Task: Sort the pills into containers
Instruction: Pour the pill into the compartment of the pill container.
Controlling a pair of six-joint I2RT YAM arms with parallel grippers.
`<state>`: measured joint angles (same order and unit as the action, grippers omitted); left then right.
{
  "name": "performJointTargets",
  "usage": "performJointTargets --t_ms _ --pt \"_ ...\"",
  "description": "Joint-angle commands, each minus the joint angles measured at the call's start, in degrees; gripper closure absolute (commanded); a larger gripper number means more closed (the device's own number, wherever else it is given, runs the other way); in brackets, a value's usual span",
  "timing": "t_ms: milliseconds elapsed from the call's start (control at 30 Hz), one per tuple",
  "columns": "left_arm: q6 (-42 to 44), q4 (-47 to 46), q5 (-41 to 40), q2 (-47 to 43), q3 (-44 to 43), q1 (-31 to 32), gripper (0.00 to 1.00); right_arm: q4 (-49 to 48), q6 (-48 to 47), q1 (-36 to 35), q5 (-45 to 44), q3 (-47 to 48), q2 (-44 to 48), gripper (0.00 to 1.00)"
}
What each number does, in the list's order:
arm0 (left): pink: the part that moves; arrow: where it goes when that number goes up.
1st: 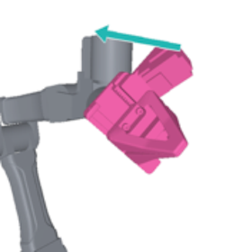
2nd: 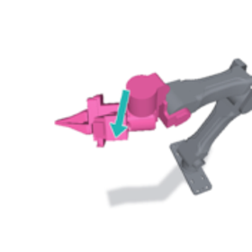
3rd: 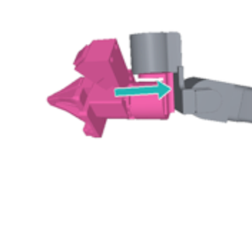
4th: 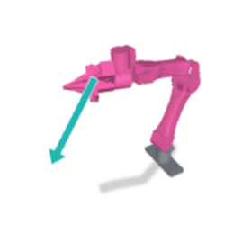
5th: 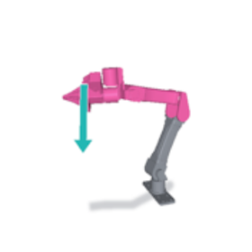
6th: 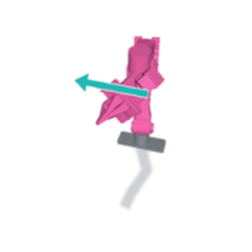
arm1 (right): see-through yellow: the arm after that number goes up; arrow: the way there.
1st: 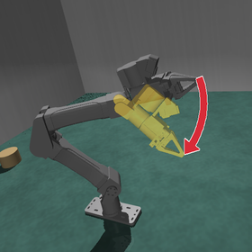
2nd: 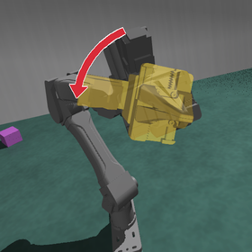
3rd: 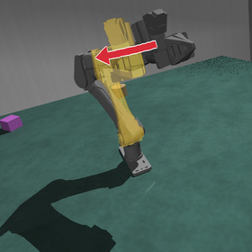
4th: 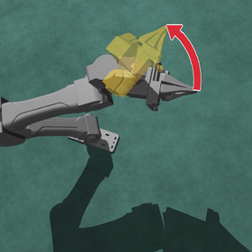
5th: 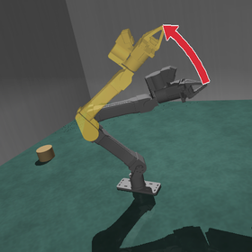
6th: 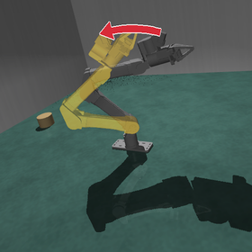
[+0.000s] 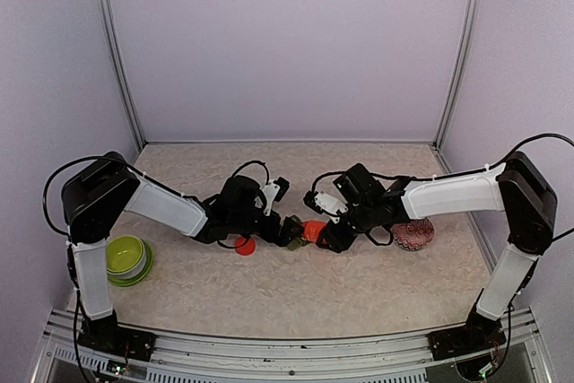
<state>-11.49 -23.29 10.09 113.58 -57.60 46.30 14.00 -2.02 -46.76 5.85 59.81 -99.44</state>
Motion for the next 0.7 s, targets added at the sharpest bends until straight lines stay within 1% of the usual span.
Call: performJointTargets --t_ms 0,167,400,667 --pt "0.47 -1.76 2.6 0.86 -0.96 0.93 0.01 -5.72 -1.22 -2.35 4.09 3.85 1.18 1.0" --pt "0.43 -1.96 2.61 0.77 -0.79 0.97 0.01 -5.89 -1.23 -2.4 4.19 3.86 2.18 1.0" --pt "0.41 -2.03 2.66 0.77 -0.8 0.91 0.01 -3.67 -1.49 -2.49 3.78 5.18 1.78 1.0" --pt "0.41 -2.07 2.68 0.77 -0.81 0.98 0.01 -4.36 -1.73 -2.83 3.83 4.95 3.35 1.0"
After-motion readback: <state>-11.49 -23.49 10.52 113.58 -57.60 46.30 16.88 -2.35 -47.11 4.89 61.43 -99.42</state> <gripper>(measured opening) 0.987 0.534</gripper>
